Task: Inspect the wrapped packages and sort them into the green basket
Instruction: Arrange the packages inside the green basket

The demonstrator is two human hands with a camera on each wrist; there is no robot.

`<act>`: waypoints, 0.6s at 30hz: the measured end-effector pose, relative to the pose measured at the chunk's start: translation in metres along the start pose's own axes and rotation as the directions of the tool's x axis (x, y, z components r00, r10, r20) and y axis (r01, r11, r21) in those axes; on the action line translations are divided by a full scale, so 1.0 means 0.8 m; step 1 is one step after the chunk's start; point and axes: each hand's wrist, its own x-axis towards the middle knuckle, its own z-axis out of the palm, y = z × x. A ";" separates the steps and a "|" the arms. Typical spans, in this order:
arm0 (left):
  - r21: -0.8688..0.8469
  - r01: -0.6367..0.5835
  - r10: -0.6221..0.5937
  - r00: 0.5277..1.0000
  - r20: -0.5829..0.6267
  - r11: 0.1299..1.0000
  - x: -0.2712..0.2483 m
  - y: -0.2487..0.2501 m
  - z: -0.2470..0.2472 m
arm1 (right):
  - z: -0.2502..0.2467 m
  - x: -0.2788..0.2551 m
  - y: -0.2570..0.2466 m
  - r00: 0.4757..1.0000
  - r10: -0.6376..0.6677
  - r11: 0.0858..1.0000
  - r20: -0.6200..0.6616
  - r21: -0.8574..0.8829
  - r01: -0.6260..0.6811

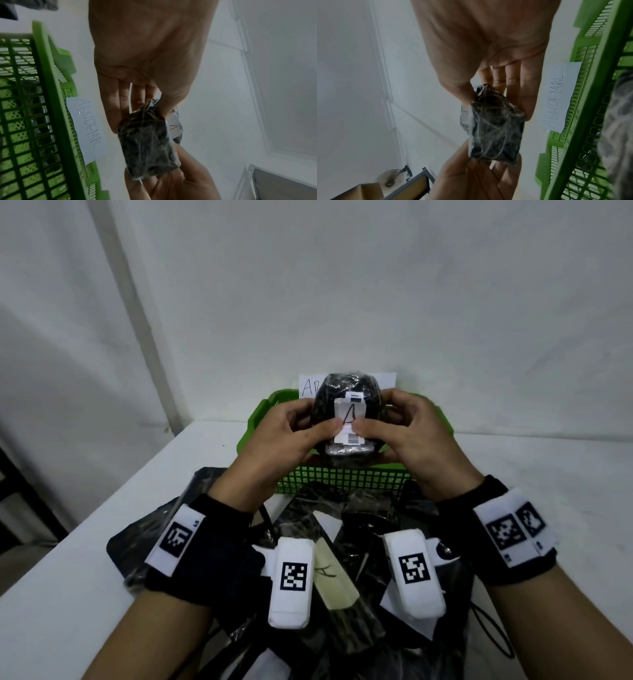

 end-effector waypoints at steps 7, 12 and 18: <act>0.247 0.004 -0.004 1.000 0.002 0.969 -0.001 0.007 -0.006 | -0.005 0.002 -0.002 0.998 -0.068 0.985 0.014 -0.155 0.069; 0.255 -0.097 0.114 0.992 -0.050 0.962 0.000 0.007 0.000 | -0.012 -0.005 -0.018 0.996 -0.067 0.971 0.051 -0.226 0.077; 0.235 -0.152 0.147 0.988 0.038 0.960 0.000 0.008 -0.001 | -0.011 -0.002 -0.031 0.990 0.089 0.996 0.111 0.012 -0.091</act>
